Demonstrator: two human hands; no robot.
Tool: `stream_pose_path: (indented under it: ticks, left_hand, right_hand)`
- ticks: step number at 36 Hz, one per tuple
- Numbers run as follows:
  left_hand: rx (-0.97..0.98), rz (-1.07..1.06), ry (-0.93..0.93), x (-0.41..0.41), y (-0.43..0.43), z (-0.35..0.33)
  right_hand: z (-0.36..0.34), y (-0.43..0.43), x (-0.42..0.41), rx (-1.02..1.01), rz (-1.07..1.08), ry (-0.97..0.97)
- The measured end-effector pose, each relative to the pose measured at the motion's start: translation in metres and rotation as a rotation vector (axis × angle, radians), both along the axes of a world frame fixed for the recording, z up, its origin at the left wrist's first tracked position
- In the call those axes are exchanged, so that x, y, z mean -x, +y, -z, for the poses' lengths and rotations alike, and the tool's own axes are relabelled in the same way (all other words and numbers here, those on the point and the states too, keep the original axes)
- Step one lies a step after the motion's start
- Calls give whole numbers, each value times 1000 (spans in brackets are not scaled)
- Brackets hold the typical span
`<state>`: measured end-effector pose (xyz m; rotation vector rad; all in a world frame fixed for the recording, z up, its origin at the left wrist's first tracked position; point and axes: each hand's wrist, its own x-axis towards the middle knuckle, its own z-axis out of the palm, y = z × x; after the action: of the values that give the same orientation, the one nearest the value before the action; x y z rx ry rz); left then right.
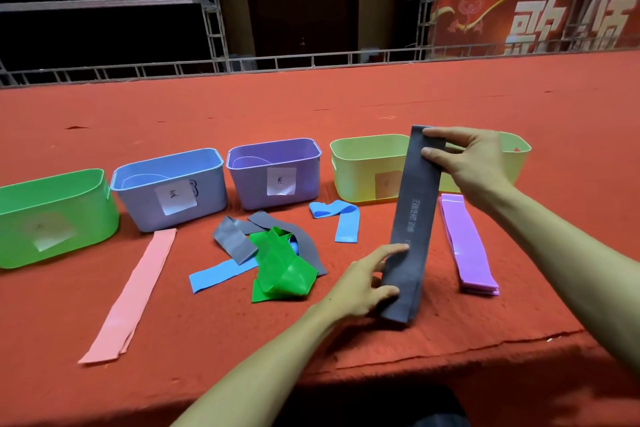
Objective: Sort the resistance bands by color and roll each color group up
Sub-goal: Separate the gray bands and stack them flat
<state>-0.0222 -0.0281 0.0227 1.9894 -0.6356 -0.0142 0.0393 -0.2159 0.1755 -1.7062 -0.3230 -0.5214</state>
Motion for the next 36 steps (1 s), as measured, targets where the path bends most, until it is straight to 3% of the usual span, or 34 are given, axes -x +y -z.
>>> stream_pose_path:
  ticks: [7,12,20,27,36]
  left_hand:
    - [-45,-4,25,-11,9,11]
    - [-223,-15,-60,-23,26,7]
    - [-288,-258,-230,-44,118,-24]
    - [-650,-427,-137,-45,224,-21]
    - [-736,-363,-35,-43,240,6]
  right_hand:
    - [10,6,-4,50,-13,-26]
    - [18,13,-2,52,-48,-2]
    - [36,22,3,139,-104,-3]
    - [46,32,-1,217,-131,-7]
    - [55,39,-4,324,-132,-16]
